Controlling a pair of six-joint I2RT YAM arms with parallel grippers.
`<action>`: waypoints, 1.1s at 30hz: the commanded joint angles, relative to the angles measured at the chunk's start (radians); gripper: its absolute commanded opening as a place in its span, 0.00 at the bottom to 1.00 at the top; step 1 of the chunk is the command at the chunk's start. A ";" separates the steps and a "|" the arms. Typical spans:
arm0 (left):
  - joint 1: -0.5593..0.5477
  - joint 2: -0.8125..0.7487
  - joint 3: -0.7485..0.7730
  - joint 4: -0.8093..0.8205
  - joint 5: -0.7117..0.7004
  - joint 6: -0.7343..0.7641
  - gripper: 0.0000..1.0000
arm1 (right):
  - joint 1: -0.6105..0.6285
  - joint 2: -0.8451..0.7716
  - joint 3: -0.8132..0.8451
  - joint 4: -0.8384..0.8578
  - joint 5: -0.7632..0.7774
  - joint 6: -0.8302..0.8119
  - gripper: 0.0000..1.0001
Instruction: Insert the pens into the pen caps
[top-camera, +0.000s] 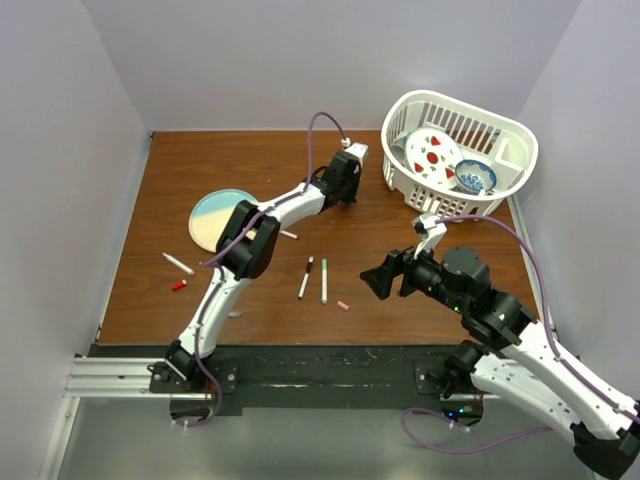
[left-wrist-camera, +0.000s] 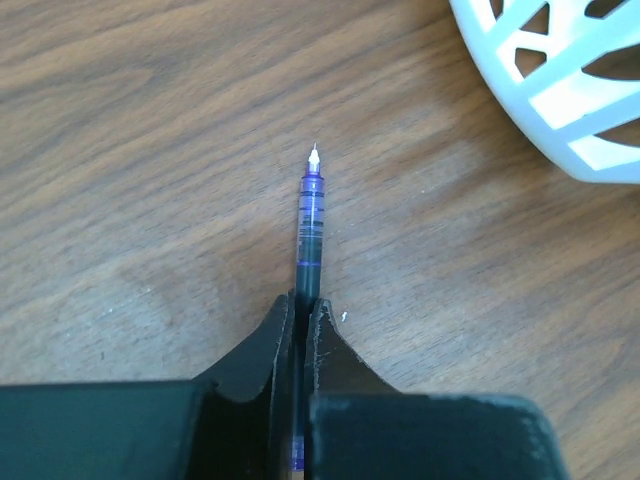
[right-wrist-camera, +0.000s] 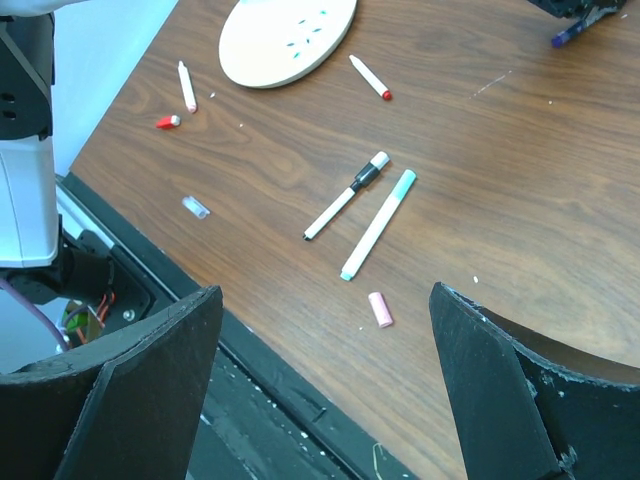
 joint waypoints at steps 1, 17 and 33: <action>-0.004 -0.016 -0.039 -0.119 0.019 -0.079 0.00 | -0.002 -0.014 0.010 0.026 -0.016 0.045 0.88; 0.018 -0.699 -1.044 0.836 0.611 -0.613 0.00 | -0.002 0.043 -0.230 0.352 -0.020 0.308 0.82; -0.027 -0.747 -1.420 1.714 0.679 -1.182 0.00 | -0.002 0.142 -0.393 0.822 0.122 0.460 0.62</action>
